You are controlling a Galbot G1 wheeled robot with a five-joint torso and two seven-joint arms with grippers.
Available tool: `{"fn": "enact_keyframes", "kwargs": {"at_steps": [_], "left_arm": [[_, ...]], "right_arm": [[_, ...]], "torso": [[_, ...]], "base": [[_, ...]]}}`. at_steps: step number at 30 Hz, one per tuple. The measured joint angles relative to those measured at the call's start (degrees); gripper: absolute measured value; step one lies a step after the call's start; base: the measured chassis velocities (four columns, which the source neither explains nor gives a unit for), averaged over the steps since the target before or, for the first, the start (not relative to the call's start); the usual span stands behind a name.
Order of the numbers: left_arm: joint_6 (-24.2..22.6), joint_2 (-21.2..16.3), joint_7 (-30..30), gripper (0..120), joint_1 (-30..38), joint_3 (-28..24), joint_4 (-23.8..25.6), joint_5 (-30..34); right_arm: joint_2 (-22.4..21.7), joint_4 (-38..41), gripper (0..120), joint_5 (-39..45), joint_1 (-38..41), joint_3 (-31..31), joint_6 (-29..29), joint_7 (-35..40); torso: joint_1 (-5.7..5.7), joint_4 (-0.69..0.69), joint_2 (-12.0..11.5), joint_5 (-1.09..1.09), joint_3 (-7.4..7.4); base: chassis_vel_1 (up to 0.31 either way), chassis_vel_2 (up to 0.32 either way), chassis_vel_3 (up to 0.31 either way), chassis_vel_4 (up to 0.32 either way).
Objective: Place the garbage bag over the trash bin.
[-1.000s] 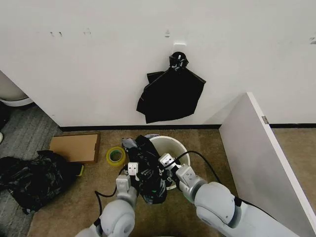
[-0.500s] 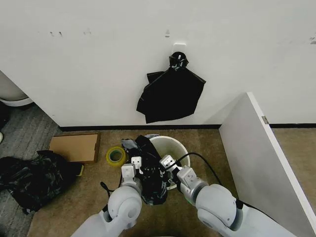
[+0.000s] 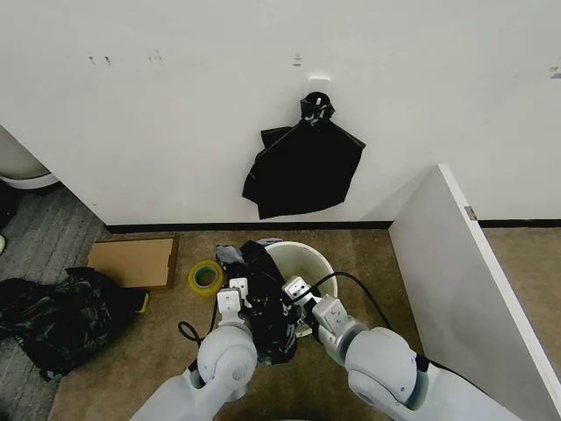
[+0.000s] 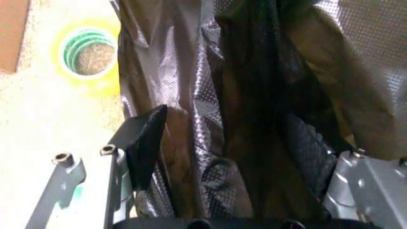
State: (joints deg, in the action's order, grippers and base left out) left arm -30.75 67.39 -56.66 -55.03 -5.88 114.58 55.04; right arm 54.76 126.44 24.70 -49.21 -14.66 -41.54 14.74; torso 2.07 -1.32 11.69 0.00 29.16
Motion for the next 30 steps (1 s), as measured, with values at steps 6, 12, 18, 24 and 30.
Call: {"fn": "enact_keyframes", "kwargs": {"at_steps": [6, 12, 18, 24, 30], "left_arm": [[0.12, 0.19, -0.97, 52, 0.47, -0.01, -0.63, 1.71], [0.17, 0.08, -2.07, 28, 1.18, -0.14, -1.11, 3.04], [-0.44, -0.45, -3.5, 9, 2.08, -0.16, -1.19, 4.85], [-0.8, -1.59, -3.87, 1, 2.41, -0.02, -1.05, 5.97], [-1.2, -1.99, -4.02, 1, 2.28, 0.78, -0.87, 5.9]], "right_arm": [[0.05, 0.07, 0, 0.06, -0.02, 0.09, 0.0, 0.01], [0.18, 0.11, 0, 0.15, -0.12, 0.26, 0.0, 0.01], [0.43, 0.19, 0, 0.54, -0.23, 0.26, 0.02, 0.16], [0.79, 0.43, 0, 3.36, -0.75, 0.33, -0.02, 1.39], [1.22, 0.36, 0, 5.19, -1.23, 0.7, 0.02, 2.29]], "torso": [[0.0, 0.0, 0.0, 0.0, 0.0], [0.0, 0.0, 0.0, 0.0, 0.0], [0.0, 0.0, 0.0, 0.0, 0.0], [0.0, 0.0, 0.0, -0.01, 0.0], [0.0, -0.01, 0.0, -0.01, 0.0]], "base": [[0.0, 0.0, 0.0, 0.0], [0.0, 0.0, 0.0, 0.0], [0.0, 0.0, 0.0, 0.0], [0.0, 0.0, 0.0, 0.0], [0.0, 0.0, 0.0, 0.0]]}}
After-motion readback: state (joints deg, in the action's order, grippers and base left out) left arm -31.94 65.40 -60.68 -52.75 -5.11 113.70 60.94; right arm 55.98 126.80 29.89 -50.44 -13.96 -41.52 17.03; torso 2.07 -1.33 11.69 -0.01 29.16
